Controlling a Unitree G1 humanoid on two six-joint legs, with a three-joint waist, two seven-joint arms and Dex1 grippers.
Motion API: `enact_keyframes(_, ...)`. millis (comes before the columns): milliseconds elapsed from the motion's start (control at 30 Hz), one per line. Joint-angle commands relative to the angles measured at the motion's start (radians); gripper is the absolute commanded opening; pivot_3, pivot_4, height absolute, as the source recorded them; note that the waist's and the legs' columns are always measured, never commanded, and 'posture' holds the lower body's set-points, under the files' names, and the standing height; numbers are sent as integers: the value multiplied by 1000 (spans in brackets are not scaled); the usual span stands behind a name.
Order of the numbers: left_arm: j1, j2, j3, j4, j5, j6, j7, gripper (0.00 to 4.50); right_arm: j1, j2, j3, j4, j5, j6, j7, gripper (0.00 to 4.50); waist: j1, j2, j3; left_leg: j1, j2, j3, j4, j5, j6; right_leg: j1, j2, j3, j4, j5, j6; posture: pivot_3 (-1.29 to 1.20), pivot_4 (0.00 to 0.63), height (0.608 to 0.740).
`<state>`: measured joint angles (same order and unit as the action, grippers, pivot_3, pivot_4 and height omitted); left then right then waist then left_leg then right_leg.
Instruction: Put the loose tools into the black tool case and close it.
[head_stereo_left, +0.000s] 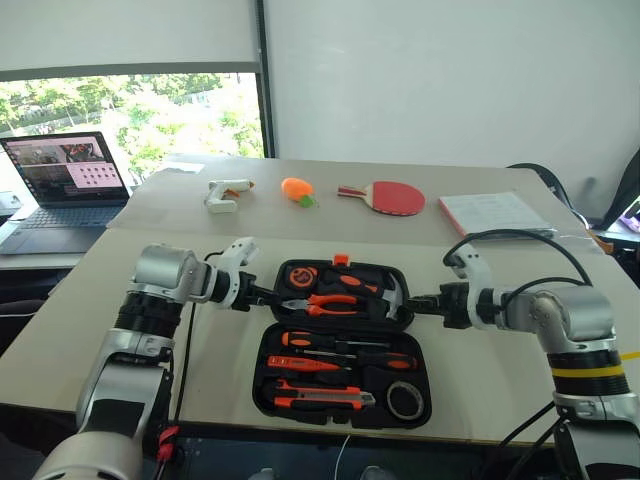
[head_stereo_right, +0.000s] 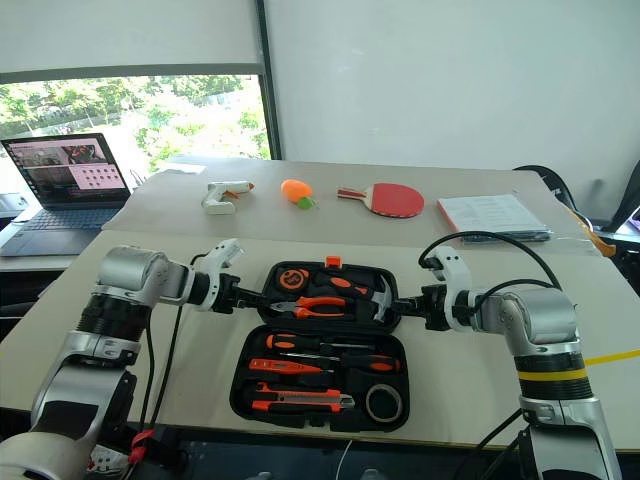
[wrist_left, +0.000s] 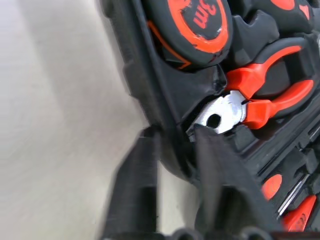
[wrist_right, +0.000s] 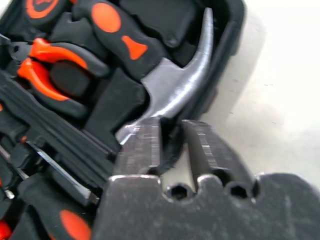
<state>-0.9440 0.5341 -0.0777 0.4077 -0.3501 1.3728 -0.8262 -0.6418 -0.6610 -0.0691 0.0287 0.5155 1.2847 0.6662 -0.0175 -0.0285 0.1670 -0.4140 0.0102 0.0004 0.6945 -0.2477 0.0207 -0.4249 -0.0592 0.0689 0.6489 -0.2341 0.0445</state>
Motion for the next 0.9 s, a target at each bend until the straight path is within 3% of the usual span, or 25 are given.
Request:
enact_keyframes(33, -1, -14, 6, -11, -25, 1, 5, 36, -9, -1, 18, -14, 13, 10, 11, 0, 0, 0, 0, 1, 0, 0, 0, 0, 0, 0, 0, 0, 0, 0, 0, 0, 150, 740)
enact_keyframes(300, 11, -10, 4, -21, -32, 7, 22, 36, 5, -14, 22, -36, 25, 4, 33, 0, 0, 0, 0, 2, 0, 0, 0, 0, 0, 2, 0, 0, 0, 0, 0, 0, 150, 740)
enact_keyframes(567, 20, -9, 4, -37, -39, 5, 26, 0, 25, -30, 10, -77, 49, 44, 30, 2441, 0, 1, 0, 2, 0, 0, 0, 0, 0, 2, 0, 0, 0, 0, 0, 0, 150, 740)
enact_keyframes(900, 15, -6, 13, -49, -46, 8, 26, 0, 51, -59, 1, -78, 40, 21, 20, 2441, 0, 0, 0, 2, 0, 0, 0, 0, 0, 2, 0, 0, 0, 0, 0, 0, 150, 740)
